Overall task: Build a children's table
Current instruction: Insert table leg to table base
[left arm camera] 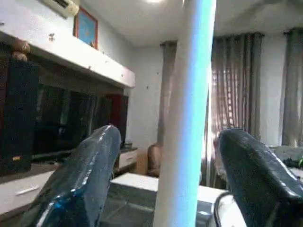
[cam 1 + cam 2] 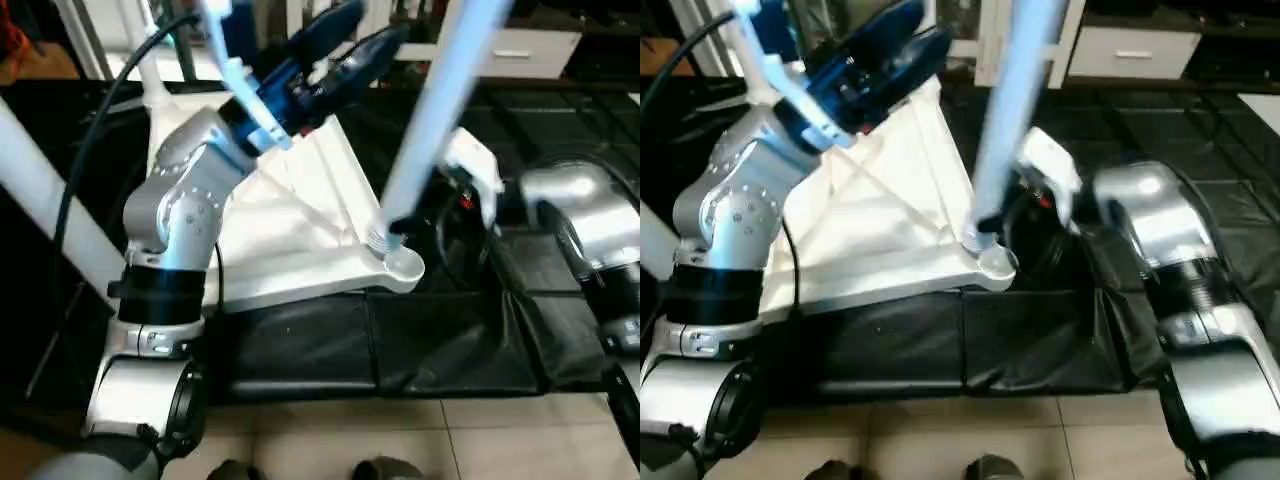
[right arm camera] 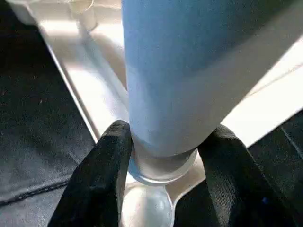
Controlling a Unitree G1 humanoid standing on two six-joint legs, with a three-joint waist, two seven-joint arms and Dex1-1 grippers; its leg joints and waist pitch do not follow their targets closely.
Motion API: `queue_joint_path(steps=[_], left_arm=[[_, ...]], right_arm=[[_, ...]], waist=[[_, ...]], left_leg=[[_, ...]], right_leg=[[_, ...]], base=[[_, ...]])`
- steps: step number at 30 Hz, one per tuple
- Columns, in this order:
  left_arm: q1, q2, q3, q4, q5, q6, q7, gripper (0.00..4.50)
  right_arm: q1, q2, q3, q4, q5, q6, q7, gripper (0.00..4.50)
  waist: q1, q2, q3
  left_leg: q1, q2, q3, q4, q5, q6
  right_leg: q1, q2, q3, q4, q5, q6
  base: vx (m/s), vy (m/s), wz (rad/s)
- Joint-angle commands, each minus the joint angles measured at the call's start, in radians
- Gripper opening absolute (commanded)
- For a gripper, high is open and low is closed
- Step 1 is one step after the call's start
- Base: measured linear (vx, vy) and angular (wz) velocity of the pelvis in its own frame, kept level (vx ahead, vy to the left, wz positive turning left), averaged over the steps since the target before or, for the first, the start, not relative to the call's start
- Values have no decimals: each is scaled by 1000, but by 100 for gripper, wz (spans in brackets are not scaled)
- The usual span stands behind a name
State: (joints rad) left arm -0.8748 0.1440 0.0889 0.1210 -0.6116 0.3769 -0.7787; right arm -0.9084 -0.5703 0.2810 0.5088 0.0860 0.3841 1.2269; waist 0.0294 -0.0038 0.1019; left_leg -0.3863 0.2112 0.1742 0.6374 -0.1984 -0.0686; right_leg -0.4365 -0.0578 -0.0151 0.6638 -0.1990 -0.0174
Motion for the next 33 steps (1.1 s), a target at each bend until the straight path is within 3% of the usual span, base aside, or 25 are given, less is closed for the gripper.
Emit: queue_joint_path(steps=[1,3,8,13,14,17,18,22,24,27,30,33], left_arm=[[-6,-1,-25,-18,1,39,9,397],[-1,2,-36,-21,-11,51,18,427],[-15,-4,-26,3,8,52,54,445],[-15,-22,7,-38,-80,115,40,450],[-16,-25,19,-42,-104,132,47,450],[-26,-36,76,-24,-175,172,104,413],[-26,-37,93,-20,-200,190,115,408],[-21,-38,115,-29,-239,220,109,368],[-21,-36,119,-25,-237,224,119,351],[-16,-29,115,-32,-236,233,140,322],[-9,-22,105,-36,-224,236,142,305],[-12,-21,104,-30,-212,226,145,281]], right_arm=[[-34,-4,37,-2,-48,-15,5,191],[-52,-2,58,1,-67,-7,8,191],[-73,-3,99,-8,-92,17,35,191],[-85,-9,124,12,-138,-9,42,191],[-90,-8,124,19,-144,-17,34,191],[-110,-1,125,45,-164,-51,5,191],[-118,2,125,52,-173,-63,-8,191],[-132,14,116,58,-178,-56,-26,191],[-136,20,112,61,-180,-61,-17,191],[-143,33,109,74,-177,-71,-12,191],[-149,48,104,93,-178,-81,-27,191],[-152,58,101,103,-176,-83,-36,191]], waist=[[3,1,-111],[6,3,-112],[8,4,-117],[10,3,-119],[9,-5,-120],[7,-3,-118],[6,2,-118],[4,2,-119],[4,-5,-119],[7,2,-119],[7,0,-120],[8,5,-121]], left_leg=[[16,5,12,-46,-54,102],[15,4,10,-47,-52,91],[11,2,7,-46,-31,97],[9,1,8,-43,-17,106],[9,1,10,-43,-18,105],[9,-1,9,-42,-25,109],[10,0,9,-41,-28,104],[10,-2,9,-41,-26,103],[9,-1,10,-41,-23,111],[10,1,9,-40,-14,117],[10,0,8,-40,-13,117],[10,0,7,-40,-5,117]], right_leg=[[83,-40,26,-66,81,-343],[85,-38,26,-64,91,-340],[90,-37,24,-57,158,-343],[91,-38,24,-53,194,-355],[91,-38,25,-53,195,-356],[91,-36,25,-55,169,-354],[88,-37,25,-56,164,-354],[90,-33,24,-54,169,-350],[91,-33,24,-54,172,-349],[88,-36,23,-52,172,-350],[89,-36,23,-52,176,-352],[89,-36,22,-50,189,-352]], base=[[0,0,0],[0,0,0],[0,0,0],[0,0,0],[0,0,0],[0,0,0],[0,0,0],[0,0,0],[0,0,0],[0,0,0],[0,0,0],[0,0,0]])
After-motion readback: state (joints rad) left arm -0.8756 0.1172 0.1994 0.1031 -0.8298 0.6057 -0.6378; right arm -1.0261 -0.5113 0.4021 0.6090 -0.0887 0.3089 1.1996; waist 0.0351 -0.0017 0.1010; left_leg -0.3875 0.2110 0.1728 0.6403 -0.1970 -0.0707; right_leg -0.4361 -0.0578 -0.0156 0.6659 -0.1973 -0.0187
